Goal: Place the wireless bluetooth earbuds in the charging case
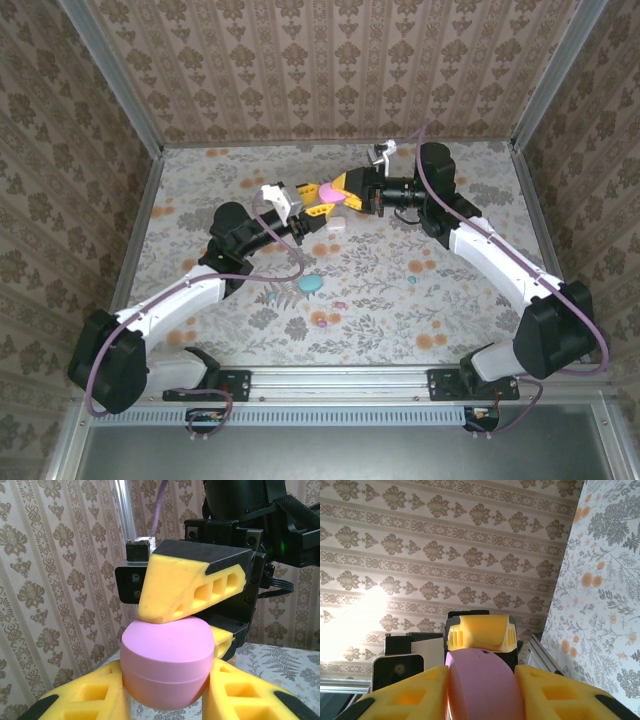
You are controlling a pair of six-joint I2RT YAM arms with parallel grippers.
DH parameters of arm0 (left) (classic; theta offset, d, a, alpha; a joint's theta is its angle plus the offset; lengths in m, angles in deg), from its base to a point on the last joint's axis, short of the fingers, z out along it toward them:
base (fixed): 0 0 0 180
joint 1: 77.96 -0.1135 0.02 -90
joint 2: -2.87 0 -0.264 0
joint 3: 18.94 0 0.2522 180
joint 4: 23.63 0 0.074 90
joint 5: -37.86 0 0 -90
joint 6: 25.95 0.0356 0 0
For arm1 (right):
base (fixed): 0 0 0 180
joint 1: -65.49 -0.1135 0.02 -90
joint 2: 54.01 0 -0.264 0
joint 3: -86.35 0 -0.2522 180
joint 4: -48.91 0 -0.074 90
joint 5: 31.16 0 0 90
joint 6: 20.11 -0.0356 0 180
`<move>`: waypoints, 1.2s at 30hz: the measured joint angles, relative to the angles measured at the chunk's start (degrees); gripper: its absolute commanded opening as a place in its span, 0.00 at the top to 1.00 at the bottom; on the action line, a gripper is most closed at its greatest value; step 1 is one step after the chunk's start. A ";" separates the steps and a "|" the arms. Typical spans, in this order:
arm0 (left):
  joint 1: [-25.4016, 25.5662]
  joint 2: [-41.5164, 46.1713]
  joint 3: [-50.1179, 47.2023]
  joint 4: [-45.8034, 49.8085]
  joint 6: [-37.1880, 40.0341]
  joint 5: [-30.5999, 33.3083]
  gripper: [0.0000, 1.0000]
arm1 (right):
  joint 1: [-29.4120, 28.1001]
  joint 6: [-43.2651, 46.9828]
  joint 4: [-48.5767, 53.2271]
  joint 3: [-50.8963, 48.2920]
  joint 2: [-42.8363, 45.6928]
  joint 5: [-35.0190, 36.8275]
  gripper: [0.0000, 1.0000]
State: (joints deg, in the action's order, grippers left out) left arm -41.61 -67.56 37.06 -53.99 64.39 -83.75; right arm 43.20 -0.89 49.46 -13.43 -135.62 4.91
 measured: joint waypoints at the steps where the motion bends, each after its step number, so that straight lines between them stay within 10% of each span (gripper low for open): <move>1: 0.00 0.00 0.00 -0.04 -0.09 0.00 0.63 | 0.00 0.00 -0.11 0.00 0.00 0.02 0.70; 36: 1.11 -1.51 0.04 -0.07 0.52 1.86 0.47 | -0.13 -8.76 -7.43 -2.80 0.00 1.68 0.72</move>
State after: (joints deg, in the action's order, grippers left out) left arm -40.49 -69.07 37.11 -54.06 64.91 -81.89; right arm 43.07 -9.66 42.03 -16.23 -135.62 6.59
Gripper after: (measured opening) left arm 0.523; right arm 0.289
